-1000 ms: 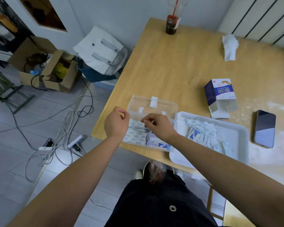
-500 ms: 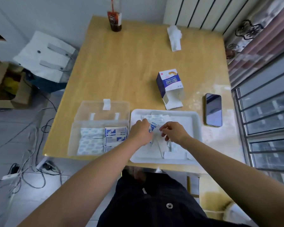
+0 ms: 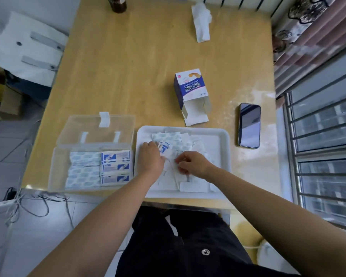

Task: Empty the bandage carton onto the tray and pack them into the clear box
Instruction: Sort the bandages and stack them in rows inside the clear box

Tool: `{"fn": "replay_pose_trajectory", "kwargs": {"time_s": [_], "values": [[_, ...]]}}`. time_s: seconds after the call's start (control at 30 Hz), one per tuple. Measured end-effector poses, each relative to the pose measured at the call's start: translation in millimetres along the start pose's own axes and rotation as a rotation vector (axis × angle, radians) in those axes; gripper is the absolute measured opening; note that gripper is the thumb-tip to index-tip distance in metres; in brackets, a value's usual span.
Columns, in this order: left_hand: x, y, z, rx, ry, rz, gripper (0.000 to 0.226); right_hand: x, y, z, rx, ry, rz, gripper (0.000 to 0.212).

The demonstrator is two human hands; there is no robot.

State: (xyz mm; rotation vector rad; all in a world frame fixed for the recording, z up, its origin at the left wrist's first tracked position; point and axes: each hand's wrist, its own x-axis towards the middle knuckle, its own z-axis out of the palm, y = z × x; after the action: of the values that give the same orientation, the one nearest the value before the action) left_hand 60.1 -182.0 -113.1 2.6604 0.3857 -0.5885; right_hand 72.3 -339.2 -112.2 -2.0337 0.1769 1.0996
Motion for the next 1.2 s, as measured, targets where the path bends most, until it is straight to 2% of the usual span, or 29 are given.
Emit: {"fn": "replay_pose_trajectory", "kwargs": {"time_s": [0.13,0.3,0.4,0.5,0.57,0.63,0.73,0.87,0.93,1.1,1.2], "values": [[1.1,-6.0,-6.3,-0.188,-0.011,-0.044,0.024,-1.4,-1.7,-2.5,0.101,-0.032,0.028,0.018],[-0.2,-5.7,-17.5,-0.460,-0.004,-0.109,0.019,-5.3,-8.6,-7.7,0.148,-0.077,0.054,0.010],[-5.9,-3.7,-24.3,-0.628,-0.111,-0.122,0.015,-12.5,-16.1,-9.7,0.233,-0.006,-0.026,0.024],[-17.8,2.1,-29.7,-0.726,-0.270,-0.111,0.017,-17.4,-24.5,-9.4,0.454,0.056,-0.086,0.036],[-24.8,6.8,-30.0,-0.773,-0.346,-0.081,0.030,-17.4,-26.7,-8.2,0.475,0.045,-0.096,0.031],[-31.0,9.1,-30.7,-0.810,-0.383,-0.061,0.031,-17.2,-25.8,-5.0,0.418,0.040,-0.104,0.031],[-38.8,12.8,-36.1,-0.908,-0.451,-0.059,0.007,-19.1,-24.8,-3.4,0.464,0.073,-0.115,0.023],[-41.9,10.4,-37.5,-1.124,-0.524,-0.155,0.027,-24.4,-27.3,-5.4,0.535,0.079,-0.135,0.011],[-42.5,7.5,-37.1,-1.137,-0.532,-0.160,0.032,-25.0,-26.1,-5.8,0.509,0.077,-0.121,0.007],[-45.4,4.6,-34.8,-1.019,-0.460,-0.141,0.027,-25.8,-20.1,-3.4,0.554,0.080,-0.075,0.018],[-44.8,4.9,-32.6,-1.020,-0.403,-0.182,0.027,-26.7,-18.2,-2.3,0.544,0.083,-0.071,0.016]]}}
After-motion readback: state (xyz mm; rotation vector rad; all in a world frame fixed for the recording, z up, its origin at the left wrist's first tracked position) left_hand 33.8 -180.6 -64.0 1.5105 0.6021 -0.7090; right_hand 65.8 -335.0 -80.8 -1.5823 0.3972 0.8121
